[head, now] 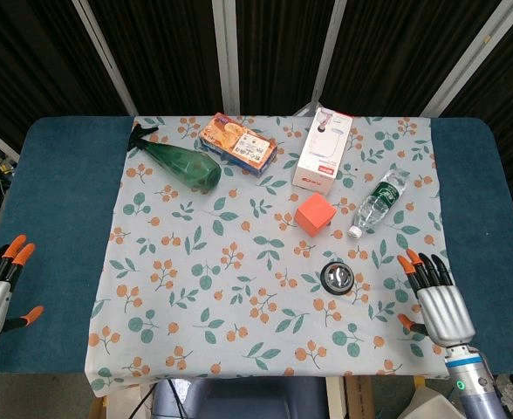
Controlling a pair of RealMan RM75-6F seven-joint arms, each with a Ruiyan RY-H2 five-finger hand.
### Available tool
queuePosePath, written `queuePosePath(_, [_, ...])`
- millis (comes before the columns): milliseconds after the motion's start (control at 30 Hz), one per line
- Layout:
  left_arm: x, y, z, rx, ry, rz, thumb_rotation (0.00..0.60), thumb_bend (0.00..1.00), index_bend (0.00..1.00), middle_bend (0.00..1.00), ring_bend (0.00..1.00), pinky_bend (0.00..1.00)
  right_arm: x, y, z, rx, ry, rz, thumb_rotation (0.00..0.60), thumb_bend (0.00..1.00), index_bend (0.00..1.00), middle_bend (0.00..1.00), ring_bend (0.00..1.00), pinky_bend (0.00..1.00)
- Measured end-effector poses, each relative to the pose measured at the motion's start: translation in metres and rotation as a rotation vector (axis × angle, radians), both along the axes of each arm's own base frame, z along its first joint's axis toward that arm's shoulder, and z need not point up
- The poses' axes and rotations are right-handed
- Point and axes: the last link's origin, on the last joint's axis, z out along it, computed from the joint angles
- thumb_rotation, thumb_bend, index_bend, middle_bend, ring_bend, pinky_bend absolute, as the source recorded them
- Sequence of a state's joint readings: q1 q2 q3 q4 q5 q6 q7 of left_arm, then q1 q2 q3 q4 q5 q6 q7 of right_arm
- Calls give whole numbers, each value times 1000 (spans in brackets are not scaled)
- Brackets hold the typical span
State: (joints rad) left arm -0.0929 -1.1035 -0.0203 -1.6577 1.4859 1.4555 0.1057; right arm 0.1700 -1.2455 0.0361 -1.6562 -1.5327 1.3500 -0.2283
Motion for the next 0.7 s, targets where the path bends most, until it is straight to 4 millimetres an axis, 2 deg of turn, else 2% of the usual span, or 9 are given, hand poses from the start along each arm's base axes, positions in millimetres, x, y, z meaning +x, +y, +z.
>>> queuePosePath(67, [-1,0,0,0,1,3,600,13,0,0,0,0,6,-5,-9,18,-5,9,600,651,0,0,0,0])
queuePosePath(133, [-1,0,0,0,-1,5,600,13,0,0,0,0,13,-11,-19,35,-5,26,600,741,0,0,0,0])
queuePosePath(233, [-2,1,0,-1,-2,6,600,13,0,0,0,0,20,-16,-33,58,16,49,600,819,0,0,0,0])
queuePosePath(700, [-2,1,-1,-9,-2,9,600,13,0,0,0,0,21,-30,-81,124,143,48,600,842,0,0,0,0])
